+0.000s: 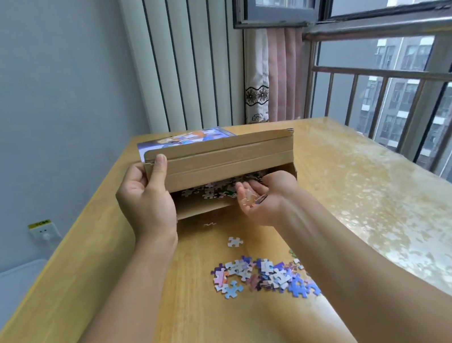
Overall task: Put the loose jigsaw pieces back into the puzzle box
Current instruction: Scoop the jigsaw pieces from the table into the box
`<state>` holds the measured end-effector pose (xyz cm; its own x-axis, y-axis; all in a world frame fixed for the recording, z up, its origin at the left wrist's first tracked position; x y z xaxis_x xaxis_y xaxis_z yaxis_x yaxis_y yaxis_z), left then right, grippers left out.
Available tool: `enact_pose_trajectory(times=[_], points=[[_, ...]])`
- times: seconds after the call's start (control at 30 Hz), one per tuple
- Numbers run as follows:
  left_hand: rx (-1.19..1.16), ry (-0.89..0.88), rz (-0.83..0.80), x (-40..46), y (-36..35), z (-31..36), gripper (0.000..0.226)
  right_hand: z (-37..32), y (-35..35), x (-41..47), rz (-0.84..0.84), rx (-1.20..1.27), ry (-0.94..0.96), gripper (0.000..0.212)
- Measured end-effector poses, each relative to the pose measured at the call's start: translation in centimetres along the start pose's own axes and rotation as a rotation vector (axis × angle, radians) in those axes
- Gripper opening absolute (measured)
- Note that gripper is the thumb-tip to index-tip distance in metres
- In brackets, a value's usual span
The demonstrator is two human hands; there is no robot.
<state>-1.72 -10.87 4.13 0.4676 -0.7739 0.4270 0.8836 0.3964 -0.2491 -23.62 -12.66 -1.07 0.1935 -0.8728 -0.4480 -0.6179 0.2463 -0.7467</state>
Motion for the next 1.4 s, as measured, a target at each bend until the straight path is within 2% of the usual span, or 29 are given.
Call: enact_pose_trajectory(times=[0.13,0.33,0.43,0.63,0.77,0.87,0.93,1.03,1.13,1.3,1.4], points=[[0.016,0.009,0.006,-0.3,0.0,0.0,0.039,-1.2,-0.8,0.4,-0.071,0.091,0.075,0.050],[0.001,-0.012,-0.005,0.1,0.0,0.2,0.043,-3.0,-4.4,0.4,-0.391,0.260,0.201,0.084],[-0.005,-0.003,-0.002,0.1,0.2,0.3,0.040,-2.4,-4.8,0.8,-0.463,0.260,0.208,0.092],[-0.006,0.004,0.002,0.2,0.3,0.2,0.046,-2.9,-2.3,1.9,-0.268,0.011,0.385,0.077],[-0.013,0.002,0.006,0.2,0.4,0.3,0.046,-3.9,-1.2,2.0,-0.224,0.141,0.395,0.059],[-0.009,0.010,0.007,0.0,0.3,0.3,0.039,-3.8,-0.9,2.5,-0.232,0.275,0.296,0.047],[-0.010,0.011,0.005,0.0,0.3,0.3,0.037,-3.6,-0.8,2.8,-0.213,0.256,0.246,0.046],[-0.018,0.006,0.001,0.0,0.3,0.3,0.042,-3.9,-0.7,3.4,-0.199,0.077,0.275,0.046],[-0.026,0.004,-0.005,0.1,0.2,0.3,0.046,-4.6,-1.0,3.3,-0.186,-0.390,0.330,0.031],[-0.010,0.009,-0.005,0.0,0.2,0.4,0.041,-6.3,-0.2,2.6,-0.093,-0.907,0.459,0.021],[-0.010,0.015,-0.002,-0.1,0.1,0.7,0.035,-6.9,-0.1,2.4,-0.134,-1.037,0.498,0.033]])
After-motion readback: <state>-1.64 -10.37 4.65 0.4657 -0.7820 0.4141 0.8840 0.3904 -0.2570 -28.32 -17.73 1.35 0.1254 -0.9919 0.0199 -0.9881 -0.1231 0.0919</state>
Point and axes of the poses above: each hand's wrist, its own x-axis towards the middle knuckle, its own y-axis out of the back of the hand, z = x × y, the point moved 9 cm from there along x, towards the middle knuckle, and after that the axes turned 12 degrees about -z, right-handed, at the moved point
